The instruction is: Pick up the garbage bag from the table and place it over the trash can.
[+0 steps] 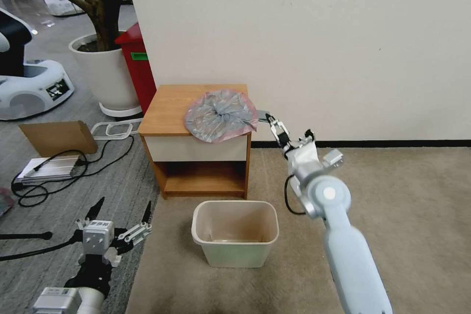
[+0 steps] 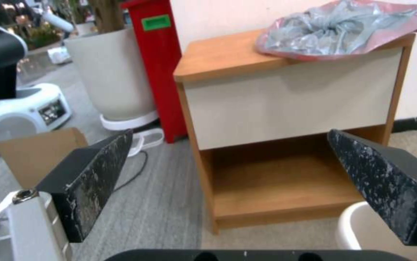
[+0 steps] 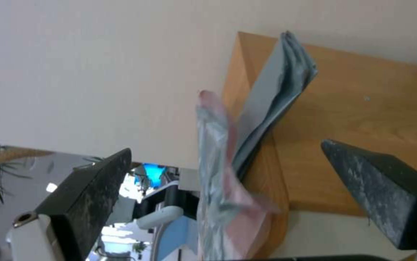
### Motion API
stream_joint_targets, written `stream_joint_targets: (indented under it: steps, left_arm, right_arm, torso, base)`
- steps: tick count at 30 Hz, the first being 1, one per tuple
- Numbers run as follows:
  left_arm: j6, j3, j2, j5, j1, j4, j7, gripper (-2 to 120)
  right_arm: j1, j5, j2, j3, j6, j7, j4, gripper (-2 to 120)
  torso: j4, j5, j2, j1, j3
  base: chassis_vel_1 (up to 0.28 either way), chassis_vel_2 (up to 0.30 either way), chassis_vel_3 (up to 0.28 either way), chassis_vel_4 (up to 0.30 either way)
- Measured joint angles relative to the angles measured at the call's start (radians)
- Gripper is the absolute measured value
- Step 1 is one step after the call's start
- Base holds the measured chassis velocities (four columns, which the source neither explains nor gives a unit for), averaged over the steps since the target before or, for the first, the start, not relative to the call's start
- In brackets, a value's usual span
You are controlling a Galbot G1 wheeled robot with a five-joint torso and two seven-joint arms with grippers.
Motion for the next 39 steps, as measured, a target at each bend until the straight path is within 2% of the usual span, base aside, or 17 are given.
stream_joint_targets:
  steps: [2,8,14,19,22,24,26,27,31,32,36,37,39]
  left_arm:
    - [-0.022,-0.006,-0.010,0.019,0.013,0.000,-0.001,100]
    - [-0.028,-0.008,-0.012,0.024,0.016,0.000,-0.002,100]
    - [-0.029,-0.003,-0.008,0.024,0.016,0.000,-0.002,100]
    - [-0.029,-0.001,-0.006,0.023,0.016,0.000,-0.003,100]
    - [-0.030,-0.001,-0.006,0.023,0.017,0.000,-0.003,100]
    - [-0.031,-0.001,-0.005,0.023,0.020,0.000,-0.003,100]
    - [-0.031,-0.001,-0.005,0.023,0.023,0.000,-0.003,100]
    - [-0.031,-0.001,-0.005,0.023,0.023,0.000,-0.003,100]
    - [-0.034,-0.001,-0.006,0.024,0.025,0.001,-0.003,100]
    - [-0.034,-0.001,-0.006,0.024,0.025,0.001,-0.003,100]
    - [-0.038,-0.001,-0.009,0.029,0.027,0.001,-0.003,100]
    - [-0.038,-0.001,-0.009,0.029,0.027,0.001,-0.003,100]
    - [-0.040,-0.001,-0.010,0.032,0.028,0.001,-0.003,100]
  right_arm:
    - [0.037,0.005,0.006,0.008,-0.002,-0.007,-0.068,100]
    - [0.097,0.001,0.019,0.031,0.004,-0.015,-0.206,100]
    - [0.122,-0.004,0.025,0.028,0.004,-0.050,-0.253,100]
    - [0.137,-0.008,0.037,0.023,0.004,-0.085,-0.270,92]
    - [0.145,-0.011,0.039,0.022,0.007,-0.102,-0.276,78]
    - [0.146,-0.011,0.040,0.023,0.008,-0.104,-0.278,75]
    - [0.148,-0.011,0.040,0.023,0.008,-0.106,-0.281,65]
    - [0.148,-0.011,0.040,0.023,0.008,-0.106,-0.281,65]
    - [0.150,-0.010,0.040,0.023,0.012,-0.107,-0.285,44]
    - [0.150,-0.010,0.040,0.023,0.012,-0.107,-0.285,44]
    - [0.150,-0.001,0.039,0.024,0.019,-0.109,-0.284,28]
    - [0.150,-0.001,0.039,0.024,0.019,-0.109,-0.284,28]
    - [0.148,0.019,0.040,0.026,0.025,-0.112,-0.280,17]
  torso:
    - [0.0004,0.0002,0.000,0.000,0.000]
    - [0.0002,0.0002,0.000,0.000,0.000]
    - [0.0001,0.0002,0.000,0.000,0.000]
    - [0.0003,0.0002,0.000,0.000,0.000]
    - [0.0002,0.0001,0.000,0.000,0.000]
    - [0.0002,0.0001,0.000,0.000,0.000]
    - [0.0002,0.0001,0.000,0.000,0.000]
    - [0.0002,0.0001,0.000,0.000,0.000]
    - [0.0002,0.0001,0.000,0.000,0.000]
    - [0.0002,0.0001,0.000,0.000,0.000]
    - [0.0002,0.0001,0.000,0.000,0.000]
    - [0.0002,0.0001,0.000,0.000,0.000]
    - [0.0002,0.0001,0.000,0.000,0.000]
  base:
    - [0.000,0.000,0.000,0.000]
    - [0.000,0.000,0.000,0.000]
    - [0.000,0.000,0.000,0.000]
    - [0.000,0.000,0.000,0.000]
    - [0.000,0.000,0.000,0.000]
    - [0.000,0.000,0.000,0.000]
    - [0.000,0.000,0.000,0.000]
    - [0.000,0.000,0.000,0.000]
    - [0.000,0.000,0.000,0.000]
    - [0.000,0.000,0.000,0.000]
    - [0.000,0.000,0.000,0.000]
    - [0.000,0.000,0.000,0.000]
    - [0.000,0.000,0.000,0.000]
